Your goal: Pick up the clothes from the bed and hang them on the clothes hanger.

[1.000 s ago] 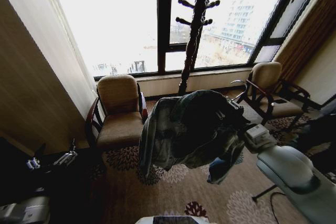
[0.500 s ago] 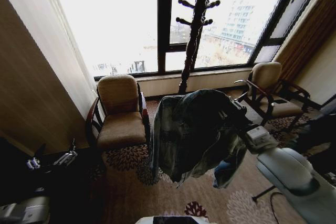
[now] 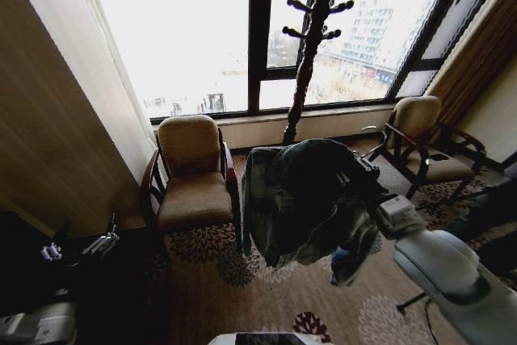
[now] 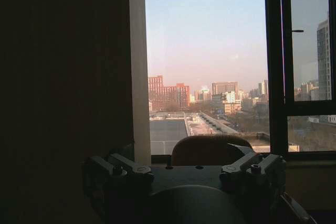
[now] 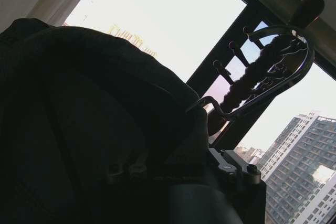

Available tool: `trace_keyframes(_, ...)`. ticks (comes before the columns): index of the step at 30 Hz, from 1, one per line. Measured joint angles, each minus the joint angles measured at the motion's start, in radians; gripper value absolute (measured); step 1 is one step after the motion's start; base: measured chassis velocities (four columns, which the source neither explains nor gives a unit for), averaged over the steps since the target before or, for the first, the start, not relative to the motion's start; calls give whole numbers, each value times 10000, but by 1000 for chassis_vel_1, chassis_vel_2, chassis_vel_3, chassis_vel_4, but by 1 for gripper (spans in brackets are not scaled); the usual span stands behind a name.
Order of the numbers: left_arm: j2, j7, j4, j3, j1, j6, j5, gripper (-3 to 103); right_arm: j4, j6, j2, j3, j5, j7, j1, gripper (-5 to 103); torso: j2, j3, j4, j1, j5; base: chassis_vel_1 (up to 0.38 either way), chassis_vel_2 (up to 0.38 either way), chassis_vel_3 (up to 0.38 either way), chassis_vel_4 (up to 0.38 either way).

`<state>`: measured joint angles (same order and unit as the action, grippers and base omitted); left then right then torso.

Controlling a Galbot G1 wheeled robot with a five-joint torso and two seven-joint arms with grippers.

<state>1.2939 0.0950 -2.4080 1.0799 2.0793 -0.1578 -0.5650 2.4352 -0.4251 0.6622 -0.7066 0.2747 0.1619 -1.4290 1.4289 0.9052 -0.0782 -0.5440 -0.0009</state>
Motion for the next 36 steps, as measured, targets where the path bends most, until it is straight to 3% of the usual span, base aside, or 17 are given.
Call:
trace_keyframes(5, 0, 0, 0, 0, 0, 0, 0, 100, 5, -37, 41, 0, -11, -12, -39, 33, 0, 2, -3, 0, 16, 6, 12, 5, 4)
trace_keyframes(16, 1, 0, -1, -1, 0, 0, 0, 100, 69, -43, 214, -9, -179, -62, -220, 33, 1, 0, -3, 4, 7, -112, -147, 109, 140)
trace_keyframes(36, 2, -2, -2, -3, 0, 0, -1, 100, 200, 19, 494, -23, -453, -77, -562, 33, -1, 2, -5, 0, 19, -273, -246, 268, 257)
